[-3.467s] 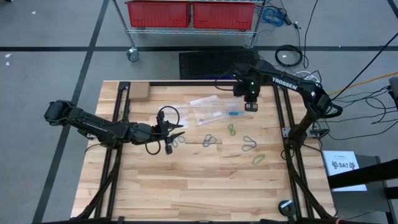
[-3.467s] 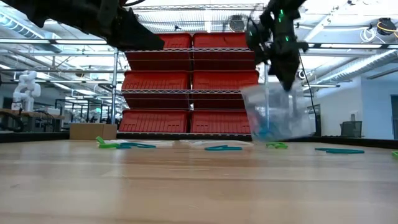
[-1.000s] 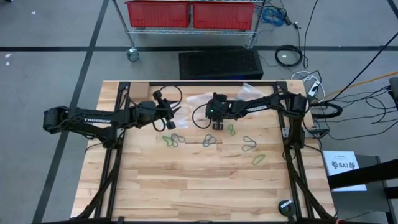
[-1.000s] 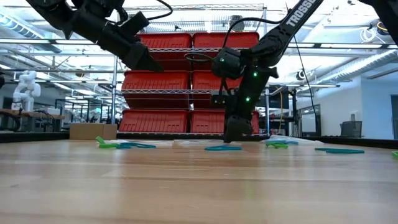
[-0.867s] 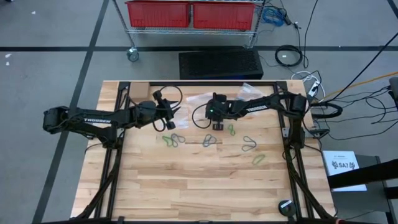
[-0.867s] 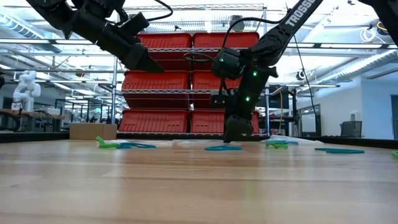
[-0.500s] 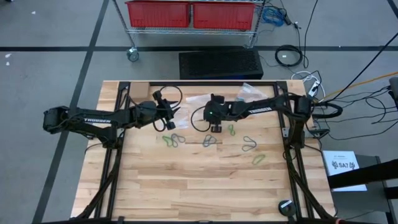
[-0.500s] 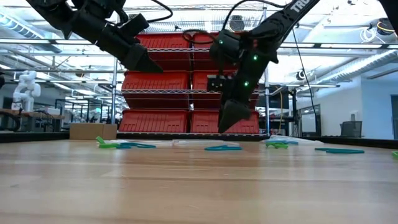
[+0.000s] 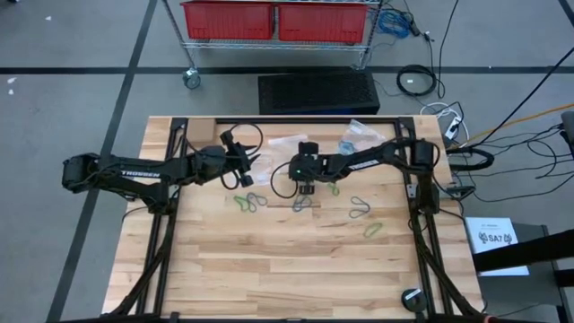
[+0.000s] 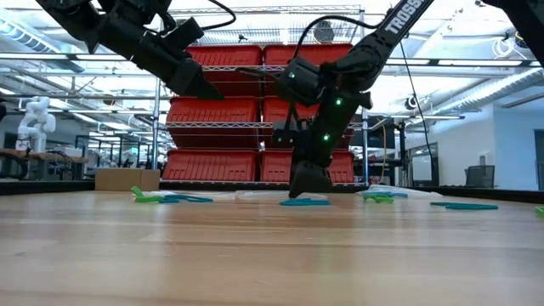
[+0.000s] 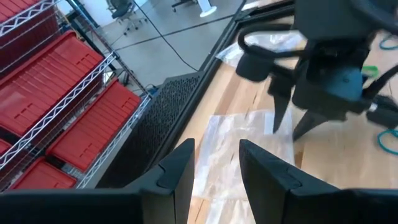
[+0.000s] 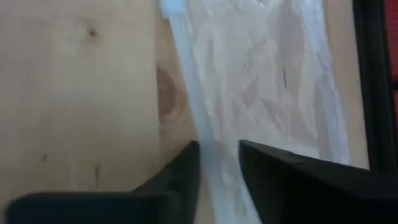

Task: Sort rubber bands
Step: Open the center transparent zip bag

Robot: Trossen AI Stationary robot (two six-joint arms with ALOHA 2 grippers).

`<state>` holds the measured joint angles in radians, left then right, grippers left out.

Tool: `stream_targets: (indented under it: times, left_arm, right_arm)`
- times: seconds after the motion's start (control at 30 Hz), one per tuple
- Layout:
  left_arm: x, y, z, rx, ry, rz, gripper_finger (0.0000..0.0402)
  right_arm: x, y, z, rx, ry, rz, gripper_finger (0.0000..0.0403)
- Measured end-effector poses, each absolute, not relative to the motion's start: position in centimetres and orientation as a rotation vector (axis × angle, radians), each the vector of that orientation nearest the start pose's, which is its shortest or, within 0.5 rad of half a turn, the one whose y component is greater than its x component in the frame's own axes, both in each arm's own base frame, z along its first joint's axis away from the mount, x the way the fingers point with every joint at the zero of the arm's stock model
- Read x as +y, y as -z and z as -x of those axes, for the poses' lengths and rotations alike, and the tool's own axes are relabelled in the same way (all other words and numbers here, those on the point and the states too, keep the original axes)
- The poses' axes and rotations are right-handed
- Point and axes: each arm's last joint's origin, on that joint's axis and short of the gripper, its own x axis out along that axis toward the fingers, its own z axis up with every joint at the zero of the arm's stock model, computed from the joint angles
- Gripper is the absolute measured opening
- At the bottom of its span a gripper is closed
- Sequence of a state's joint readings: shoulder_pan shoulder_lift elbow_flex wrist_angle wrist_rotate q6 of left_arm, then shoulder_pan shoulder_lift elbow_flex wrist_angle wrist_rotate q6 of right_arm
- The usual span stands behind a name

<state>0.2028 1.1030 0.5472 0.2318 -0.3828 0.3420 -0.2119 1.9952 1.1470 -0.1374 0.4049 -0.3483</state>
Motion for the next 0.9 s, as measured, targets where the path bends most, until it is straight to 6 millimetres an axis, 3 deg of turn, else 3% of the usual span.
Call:
stream_targets:
  times: [0.13, 0.33, 0.57, 0.9]
  left_arm:
    - [5.7, -23.2, -22.4, 0.412, -0.523, -0.35, 0.0132]
    - [5.7, -23.3, -22.4, 0.392, -0.519, -0.335, 0.0132]
    - [5.4, -23.3, -22.6, 0.377, -0.436, -0.324, 0.0132]
    - [4.8, -24.4, -23.1, 0.198, -0.194, -0.242, 0.0138]
  right_arm:
    - [-9.4, -12.2, -37.6, 1.121, 0.39, 0.414, 0.002]
    - [-8.3, -13.8, -37.7, 1.231, 0.33, 0.288, 0.0003]
    - [-3.8, -20.2, -37.8, 1.164, 0.199, 0.167, 0.0001]
    - [-0.3, -28.9, -34.5, 0.972, 0.243, -0.003, 0.0]
